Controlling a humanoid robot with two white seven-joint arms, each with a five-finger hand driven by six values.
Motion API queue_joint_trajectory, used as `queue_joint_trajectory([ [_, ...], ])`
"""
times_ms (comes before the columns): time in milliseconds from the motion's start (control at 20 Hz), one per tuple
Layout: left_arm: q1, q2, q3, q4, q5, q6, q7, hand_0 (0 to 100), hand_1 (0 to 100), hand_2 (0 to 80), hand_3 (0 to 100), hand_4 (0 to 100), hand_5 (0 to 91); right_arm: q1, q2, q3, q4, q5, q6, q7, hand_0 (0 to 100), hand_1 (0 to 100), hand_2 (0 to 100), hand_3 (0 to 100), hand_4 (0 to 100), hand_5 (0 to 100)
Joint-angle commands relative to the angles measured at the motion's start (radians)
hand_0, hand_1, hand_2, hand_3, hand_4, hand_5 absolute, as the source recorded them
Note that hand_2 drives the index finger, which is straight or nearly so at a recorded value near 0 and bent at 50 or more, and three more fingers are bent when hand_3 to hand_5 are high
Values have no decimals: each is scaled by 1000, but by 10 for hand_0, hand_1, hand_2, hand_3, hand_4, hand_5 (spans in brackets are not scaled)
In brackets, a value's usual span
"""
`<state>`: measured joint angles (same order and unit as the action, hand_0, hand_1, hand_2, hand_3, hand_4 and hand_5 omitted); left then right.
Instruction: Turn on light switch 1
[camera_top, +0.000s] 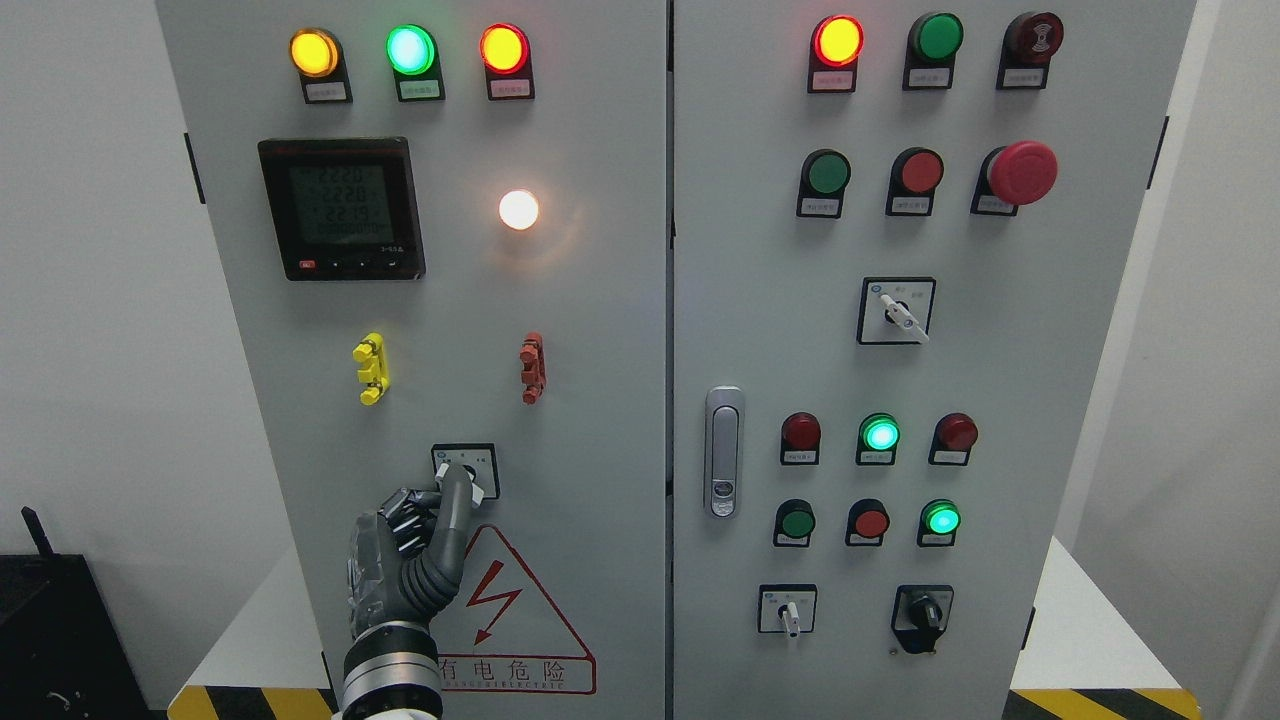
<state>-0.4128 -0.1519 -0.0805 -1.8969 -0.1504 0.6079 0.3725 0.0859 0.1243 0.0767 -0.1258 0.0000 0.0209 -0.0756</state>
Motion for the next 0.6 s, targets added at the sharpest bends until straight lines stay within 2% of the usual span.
queue_joint_trajectory([
  [0,-1,0,-1,-1,0,-8,-4,315,381,654,1000,983,893,0,0,0,0,-25,1,0,0,0,0,0,0,0],
  [200,-3,0,-1,-1,15,-8,-4,242,374,656,1000,984,893,0,0,0,0,-25,1,0,0,0,0,0,0,0],
  [551,-1,0,-1,-1,15,-8,-4,181,375,656,1000,985,893,0,0,0,0,-25,1,0,0,0,0,0,0,0],
])
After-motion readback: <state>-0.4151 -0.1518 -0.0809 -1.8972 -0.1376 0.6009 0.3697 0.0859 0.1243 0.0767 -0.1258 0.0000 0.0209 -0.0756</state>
